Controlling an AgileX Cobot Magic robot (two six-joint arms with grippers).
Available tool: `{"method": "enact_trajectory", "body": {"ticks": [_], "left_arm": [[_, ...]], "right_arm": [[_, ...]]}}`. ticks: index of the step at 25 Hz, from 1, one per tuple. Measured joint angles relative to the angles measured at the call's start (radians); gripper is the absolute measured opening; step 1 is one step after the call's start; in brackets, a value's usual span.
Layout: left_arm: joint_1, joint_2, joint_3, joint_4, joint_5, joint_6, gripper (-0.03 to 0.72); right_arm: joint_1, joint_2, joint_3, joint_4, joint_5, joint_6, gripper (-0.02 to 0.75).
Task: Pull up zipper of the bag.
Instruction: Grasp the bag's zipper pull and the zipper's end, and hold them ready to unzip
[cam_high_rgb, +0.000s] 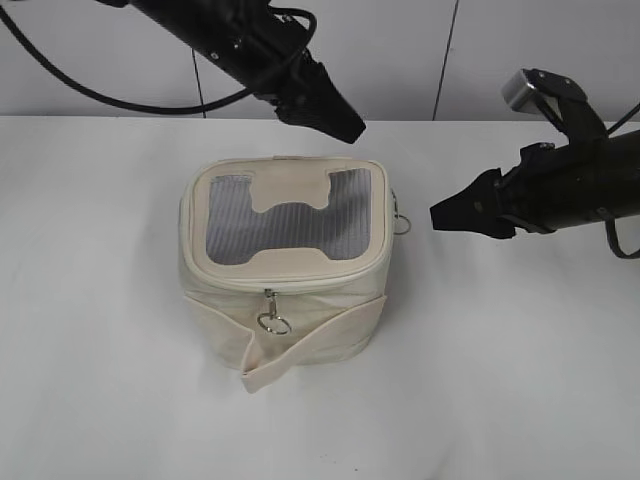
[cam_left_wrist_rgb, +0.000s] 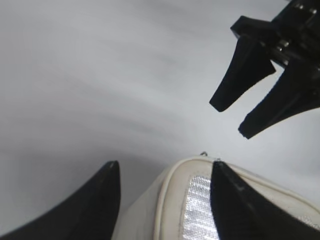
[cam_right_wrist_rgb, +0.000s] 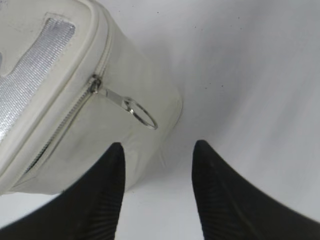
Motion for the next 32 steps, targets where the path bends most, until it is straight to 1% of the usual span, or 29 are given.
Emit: {"method": "enact_trajectory", "body": {"ticks": [5,12,14,15,16,18,19,20,21,24,27,32], "left_arm": [[-0.014,0.013,-0.006,0.089,0.014,0.0,0.426],[-0.014,0.047,-0.01,0.097,0.007,-0.003,0.425],[-0.014,0.06,-0.01,0.094,0.015,-0.01,0.412],[-0.014,0.064,-0.01,0.093,0.019,-0.012,0.393],[-0.014,0.065,-0.01,0.093,0.023,-0.014,0.354],[-0.014,0.068,-0.011,0.092,0.031,-0.014,0.232],[-0.015,0.068,-0.011,0.096,0.032,-0.016,0.15],[-0.015,0.068,-0.011,0.101,0.033,-0.019,0.084],[-0.016,0.069,-0.011,0.104,0.034,-0.022,0.049],[-0.016,0.069,-0.011,0.105,0.034,-0.024,0.038],[-0.016,0.069,-0.011,0.106,0.034,-0.024,0.038],[-0.016,0.069,-0.011,0.106,0.034,-0.024,0.038]], "right_arm": [[0.0,0.002,0.0,0.01,0.0,-0.016,0.358],[0.0,0.004,0.0,0.022,-0.001,-0.021,0.358],[0.0,0.004,0.0,0.023,-0.001,-0.021,0.358],[0.0,0.004,0.0,0.023,-0.001,-0.022,0.358],[0.001,0.004,0.0,0.023,-0.001,-0.026,0.357],[0.002,0.004,0.0,0.023,-0.001,-0.034,0.357],[0.005,0.006,0.0,0.024,0.001,-0.039,0.357],[0.009,0.012,0.0,0.024,0.001,-0.051,0.357],[0.016,0.02,0.0,0.024,0.001,-0.062,0.357],[0.045,0.042,0.001,0.024,-0.001,-0.138,0.357],[0.075,0.052,0.001,0.048,-0.045,-0.22,0.357],[0.081,0.058,0.001,0.087,-0.078,-0.276,0.357]]}}
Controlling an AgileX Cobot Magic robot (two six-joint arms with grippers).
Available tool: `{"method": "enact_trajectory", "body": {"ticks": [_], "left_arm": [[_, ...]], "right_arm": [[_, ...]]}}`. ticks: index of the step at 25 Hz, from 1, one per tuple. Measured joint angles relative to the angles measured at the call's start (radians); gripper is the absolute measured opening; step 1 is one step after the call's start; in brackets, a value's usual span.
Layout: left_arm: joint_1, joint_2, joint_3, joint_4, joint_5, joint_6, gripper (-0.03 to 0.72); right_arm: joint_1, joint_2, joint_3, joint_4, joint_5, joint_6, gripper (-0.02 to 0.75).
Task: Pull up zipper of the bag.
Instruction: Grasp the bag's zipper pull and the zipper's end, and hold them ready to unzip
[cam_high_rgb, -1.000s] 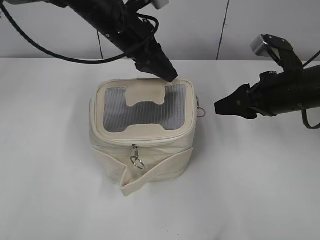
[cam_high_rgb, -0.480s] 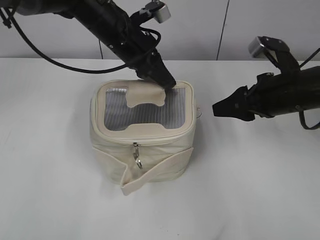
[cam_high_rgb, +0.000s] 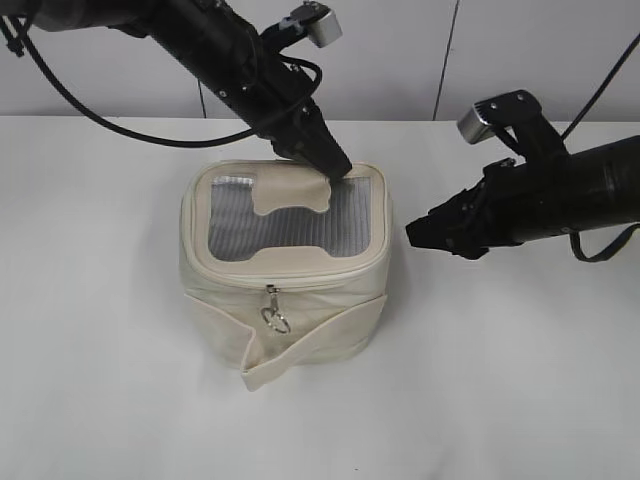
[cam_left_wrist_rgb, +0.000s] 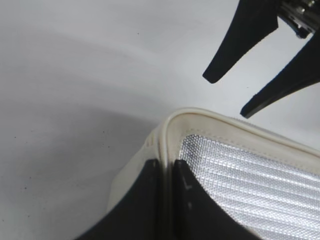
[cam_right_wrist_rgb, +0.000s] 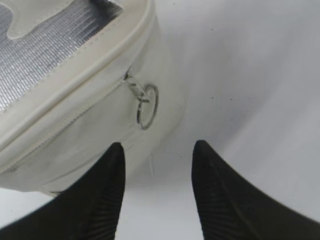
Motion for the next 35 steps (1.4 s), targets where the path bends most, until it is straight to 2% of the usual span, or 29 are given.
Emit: {"method": "enact_trajectory", "body": {"ticks": [13,27,35], "left_arm": [[0.0,0.0,0.0,0.0,0.0,0.0,0.036],[0.0,0.0,0.0,0.001,-0.003,0.0,0.036],[0.0,0.0,-0.001,0.017,-0.006,-0.001,0.036]], "right_arm": [[0.013,0.072,-0.02,0.101,0.033,-0.062,0.357],[0.041,0.1,-0.053,0.122,0.04,-0.076,0.356],[0.128,0.15,-0.101,0.139,-0.095,-0.077,0.338]]}}
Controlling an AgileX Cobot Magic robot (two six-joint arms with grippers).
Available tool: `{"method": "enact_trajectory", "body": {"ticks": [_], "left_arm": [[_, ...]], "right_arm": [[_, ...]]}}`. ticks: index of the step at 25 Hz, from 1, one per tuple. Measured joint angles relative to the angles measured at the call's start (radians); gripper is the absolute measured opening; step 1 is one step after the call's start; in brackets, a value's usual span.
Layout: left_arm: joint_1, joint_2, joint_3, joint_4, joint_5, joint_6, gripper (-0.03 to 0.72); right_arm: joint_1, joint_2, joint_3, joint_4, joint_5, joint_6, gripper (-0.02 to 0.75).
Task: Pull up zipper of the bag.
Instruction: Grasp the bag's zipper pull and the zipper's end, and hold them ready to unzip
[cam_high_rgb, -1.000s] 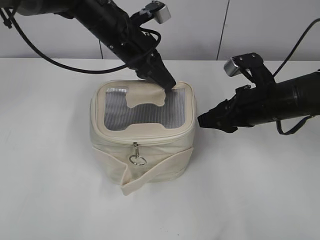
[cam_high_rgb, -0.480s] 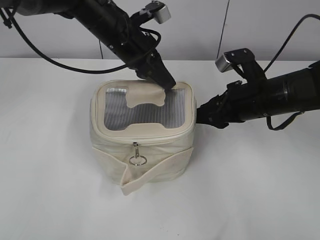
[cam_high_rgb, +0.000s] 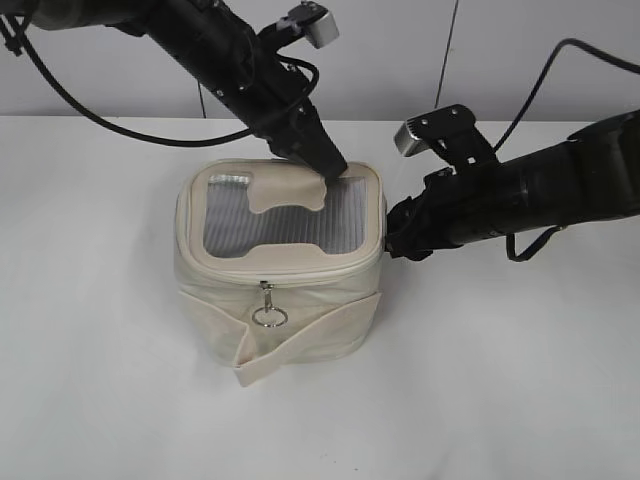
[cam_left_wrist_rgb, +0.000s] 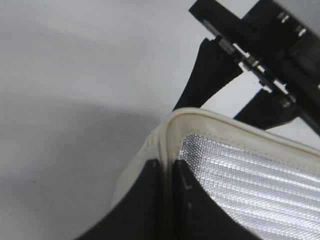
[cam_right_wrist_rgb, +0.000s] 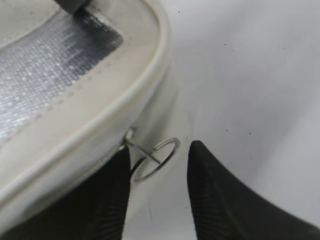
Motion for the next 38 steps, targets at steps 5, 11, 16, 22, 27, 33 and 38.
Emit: {"method": "enact_trajectory", "body": {"ticks": [5,11,16,22,27,33,38], "left_arm": [[0.002,0.0,-0.001,0.007,-0.004,-0.008,0.033],[0.0,0.0,-0.001,0.009,-0.006,-0.039,0.033],[0.0,0.0,-0.001,0.009,-0.01,-0.064,0.033],[-0.003,0.0,-0.001,0.01,-0.013,-0.097,0.033],[-0.004,0.0,-0.001,0.012,-0.019,-0.146,0.031],[-0.007,0.0,-0.001,0.02,-0.035,-0.231,0.03],[-0.008,0.0,-0.001,0.016,-0.044,-0.288,0.03]], "right_arm": [[0.037,0.022,-0.024,0.029,-0.07,0.001,0.044],[0.039,-0.023,0.016,0.028,-0.095,0.04,0.008],[0.043,-0.126,0.125,0.036,-0.116,0.047,0.008],[0.043,-0.228,0.23,0.06,-0.119,0.067,0.008],[0.044,-0.303,0.31,0.065,-0.06,0.096,0.008],[0.093,-0.336,0.36,0.057,0.016,0.152,0.008],[0.195,-0.336,0.37,0.071,0.011,0.177,0.008]]}}
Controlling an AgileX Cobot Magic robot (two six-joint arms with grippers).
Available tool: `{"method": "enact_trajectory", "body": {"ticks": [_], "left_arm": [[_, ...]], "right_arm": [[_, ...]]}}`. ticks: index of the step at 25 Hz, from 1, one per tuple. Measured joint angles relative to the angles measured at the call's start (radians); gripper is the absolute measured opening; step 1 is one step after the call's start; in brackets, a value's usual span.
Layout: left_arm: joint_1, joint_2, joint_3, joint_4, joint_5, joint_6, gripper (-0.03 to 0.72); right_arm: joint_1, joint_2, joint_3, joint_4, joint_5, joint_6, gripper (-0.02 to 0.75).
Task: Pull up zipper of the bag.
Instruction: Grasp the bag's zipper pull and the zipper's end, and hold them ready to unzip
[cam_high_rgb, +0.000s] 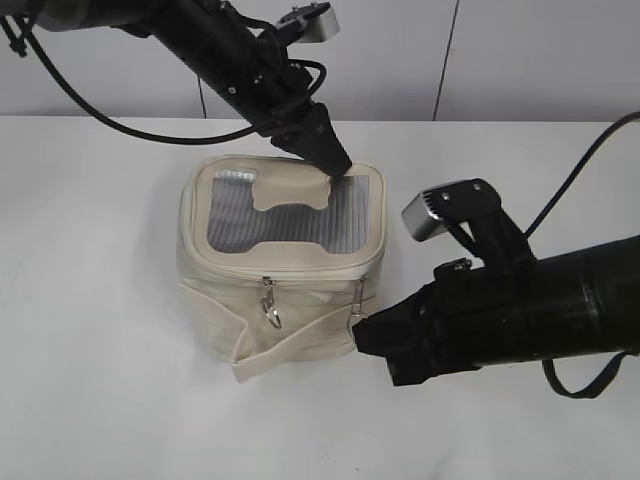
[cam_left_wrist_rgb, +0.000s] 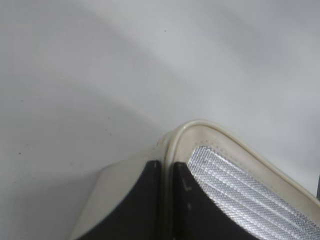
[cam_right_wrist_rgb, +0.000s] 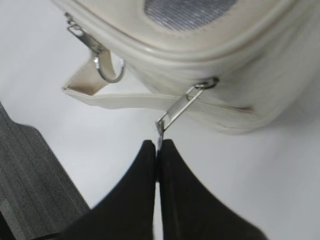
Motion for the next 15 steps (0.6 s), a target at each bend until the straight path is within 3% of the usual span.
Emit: {"method": "enact_trajectory", "body": {"ticks": [15], "left_arm": [[0.0,0.0,0.002,-0.017,-0.012,-0.073,0.03]], "right_arm": [[0.264,0.132,-0.202,0.122,-0.129,0.029,0.008]]}}
